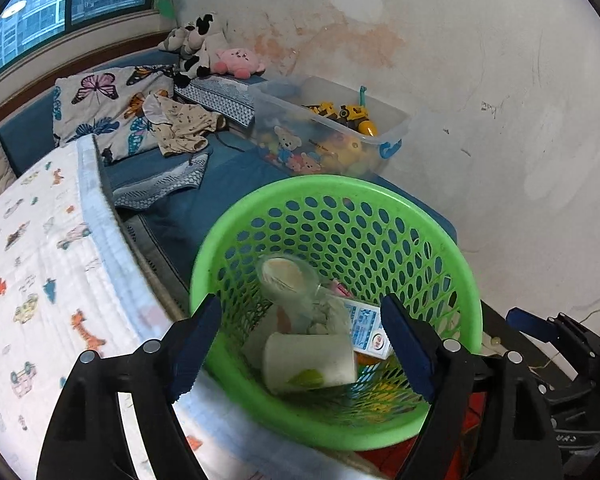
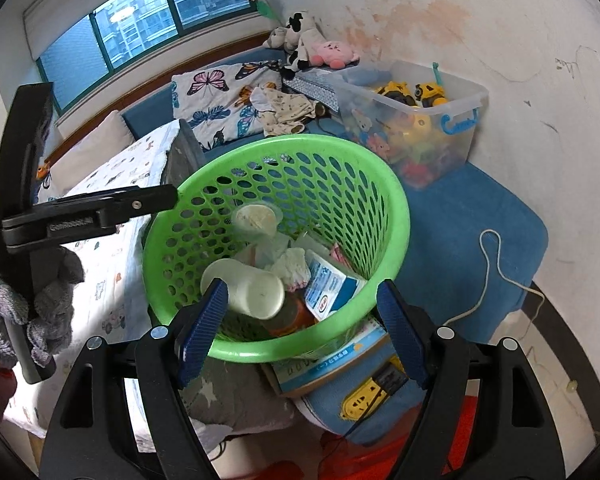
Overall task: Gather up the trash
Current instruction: 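Lower the clear round tub into the green basket and open the left tool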
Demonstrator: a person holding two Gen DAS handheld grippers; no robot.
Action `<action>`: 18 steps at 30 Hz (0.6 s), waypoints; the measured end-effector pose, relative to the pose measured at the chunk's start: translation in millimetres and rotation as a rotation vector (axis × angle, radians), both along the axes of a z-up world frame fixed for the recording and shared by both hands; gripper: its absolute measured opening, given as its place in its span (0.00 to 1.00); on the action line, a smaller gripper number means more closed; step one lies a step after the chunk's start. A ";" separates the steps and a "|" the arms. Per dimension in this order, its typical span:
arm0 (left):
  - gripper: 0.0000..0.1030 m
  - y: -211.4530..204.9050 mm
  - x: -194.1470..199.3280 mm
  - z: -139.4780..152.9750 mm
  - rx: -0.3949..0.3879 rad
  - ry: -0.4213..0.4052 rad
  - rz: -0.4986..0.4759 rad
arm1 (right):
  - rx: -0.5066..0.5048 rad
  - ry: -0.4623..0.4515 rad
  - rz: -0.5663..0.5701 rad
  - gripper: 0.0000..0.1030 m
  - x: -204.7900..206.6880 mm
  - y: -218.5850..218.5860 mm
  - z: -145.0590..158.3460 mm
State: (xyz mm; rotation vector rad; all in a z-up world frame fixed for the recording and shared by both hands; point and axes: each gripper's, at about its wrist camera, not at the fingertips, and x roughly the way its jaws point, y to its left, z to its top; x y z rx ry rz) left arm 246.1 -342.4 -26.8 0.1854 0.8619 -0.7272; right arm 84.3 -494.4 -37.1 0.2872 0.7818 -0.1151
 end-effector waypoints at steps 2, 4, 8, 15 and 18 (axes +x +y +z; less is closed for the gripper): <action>0.77 9.2 -4.5 4.5 0.004 -0.022 0.008 | 0.006 -0.002 0.004 0.75 -0.7 3.4 0.4; 0.77 18.9 -8.5 7.9 0.006 -0.034 0.021 | 0.008 -0.007 0.007 0.77 -2.4 8.5 1.2; 0.78 44.1 -15.2 16.1 -0.011 -0.044 0.057 | -0.006 -0.019 0.023 0.78 -2.7 22.6 5.4; 0.83 84.6 -30.2 28.8 -0.021 -0.081 0.120 | -0.024 -0.041 0.061 0.81 -5.9 49.5 15.2; 0.84 102.9 -36.8 33.4 -0.033 -0.088 0.148 | -0.046 -0.044 0.077 0.83 -5.9 61.9 19.3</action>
